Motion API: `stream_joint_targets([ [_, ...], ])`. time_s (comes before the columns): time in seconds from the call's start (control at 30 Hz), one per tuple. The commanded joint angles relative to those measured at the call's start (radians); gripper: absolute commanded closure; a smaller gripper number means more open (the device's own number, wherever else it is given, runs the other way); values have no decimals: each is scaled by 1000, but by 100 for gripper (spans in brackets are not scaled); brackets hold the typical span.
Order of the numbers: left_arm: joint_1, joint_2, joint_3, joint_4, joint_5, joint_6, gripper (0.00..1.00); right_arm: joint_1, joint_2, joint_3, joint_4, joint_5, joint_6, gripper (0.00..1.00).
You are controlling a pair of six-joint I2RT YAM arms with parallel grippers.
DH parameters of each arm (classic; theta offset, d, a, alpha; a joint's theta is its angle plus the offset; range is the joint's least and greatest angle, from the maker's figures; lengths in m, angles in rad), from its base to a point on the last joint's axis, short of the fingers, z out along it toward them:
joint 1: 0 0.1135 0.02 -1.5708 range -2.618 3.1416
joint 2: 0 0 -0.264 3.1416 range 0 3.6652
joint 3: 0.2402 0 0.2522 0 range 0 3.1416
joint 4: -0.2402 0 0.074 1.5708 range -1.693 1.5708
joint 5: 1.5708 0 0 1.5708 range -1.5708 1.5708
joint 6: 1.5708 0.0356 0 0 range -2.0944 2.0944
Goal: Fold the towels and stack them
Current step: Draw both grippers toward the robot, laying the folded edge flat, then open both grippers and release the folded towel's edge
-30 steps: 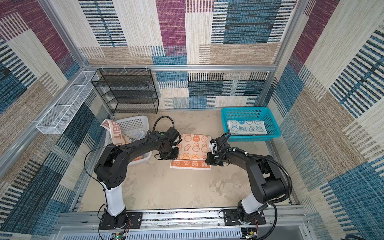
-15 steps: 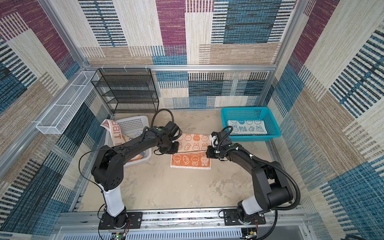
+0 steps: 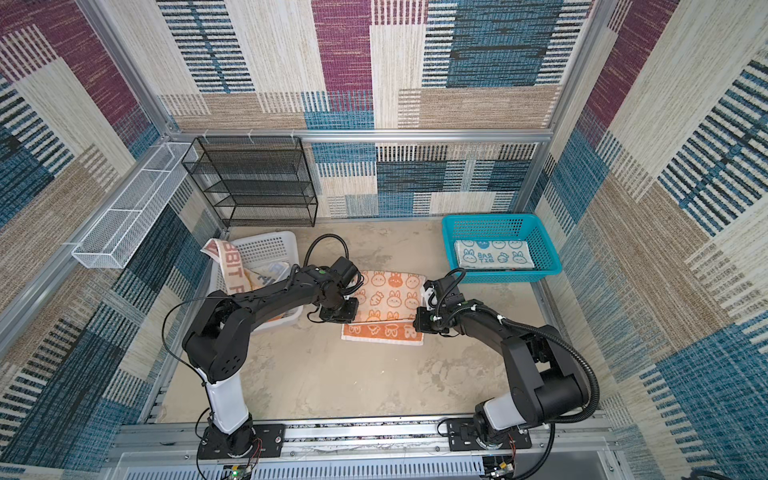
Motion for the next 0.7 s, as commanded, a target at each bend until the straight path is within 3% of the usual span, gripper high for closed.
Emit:
stream_joint_targets([
  [0.0, 7, 9, -7, -120, -105, 4, 100, -2, 27, -10, -6, 119, 27, 85],
  [0.2, -1, -8, -1, -113, -80, 15, 84, 2, 20, 0, -16, 125, 25, 80],
  [0.37, -15, -49, -26, -70, -19, 19, 62, 9, 5, 13, -33, 126, 23, 78],
  [0.67, -17, -136, -1, -37, 20, 3, 45, 26, -114, 64, -104, 97, 37, 47],
])
